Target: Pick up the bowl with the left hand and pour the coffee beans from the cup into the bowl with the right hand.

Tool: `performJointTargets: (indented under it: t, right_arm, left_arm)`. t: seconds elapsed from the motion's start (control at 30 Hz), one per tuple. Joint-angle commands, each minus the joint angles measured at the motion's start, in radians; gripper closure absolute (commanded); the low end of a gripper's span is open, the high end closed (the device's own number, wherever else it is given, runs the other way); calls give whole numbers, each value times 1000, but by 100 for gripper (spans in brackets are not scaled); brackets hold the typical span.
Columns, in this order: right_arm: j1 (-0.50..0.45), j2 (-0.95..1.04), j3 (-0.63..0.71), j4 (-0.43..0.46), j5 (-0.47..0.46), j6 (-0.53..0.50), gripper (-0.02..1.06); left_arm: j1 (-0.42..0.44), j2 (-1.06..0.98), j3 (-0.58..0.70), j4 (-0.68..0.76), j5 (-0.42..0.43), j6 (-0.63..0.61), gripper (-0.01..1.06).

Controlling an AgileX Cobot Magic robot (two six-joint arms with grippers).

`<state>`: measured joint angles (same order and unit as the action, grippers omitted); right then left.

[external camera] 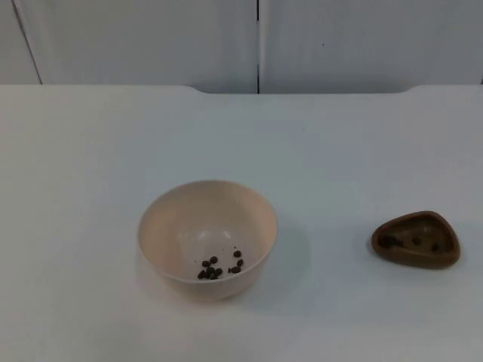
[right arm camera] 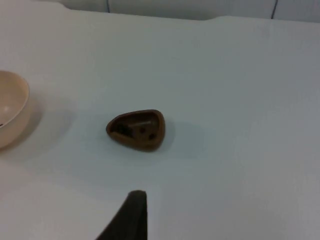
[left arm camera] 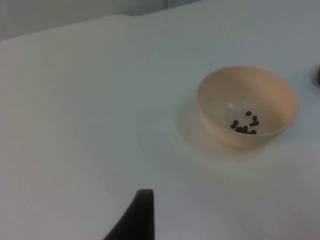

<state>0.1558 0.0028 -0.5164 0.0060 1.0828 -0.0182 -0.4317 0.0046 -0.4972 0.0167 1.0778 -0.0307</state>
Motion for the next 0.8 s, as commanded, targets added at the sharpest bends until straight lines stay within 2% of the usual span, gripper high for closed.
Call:
performJointTargets:
  t: [0.0, 0.07, 0.2, 0.77]
  right_arm:
    - [-49, -3, 0, 0, -5, 3, -1]
    - [-89, -3, 0, 0, -5, 3, -1]
    - [-111, -3, 0, 0, -5, 3, -1]
    - [-111, -3, 0, 0, -5, 3, -1]
  left_arm:
    - [2, -5, 3, -8, -2, -4, 0]
    - [2, -5, 3, -8, -2, -4, 0]
    - [2, -5, 3, -8, -2, -4, 0]
    - [2, -5, 3, -8, -2, -4, 0]
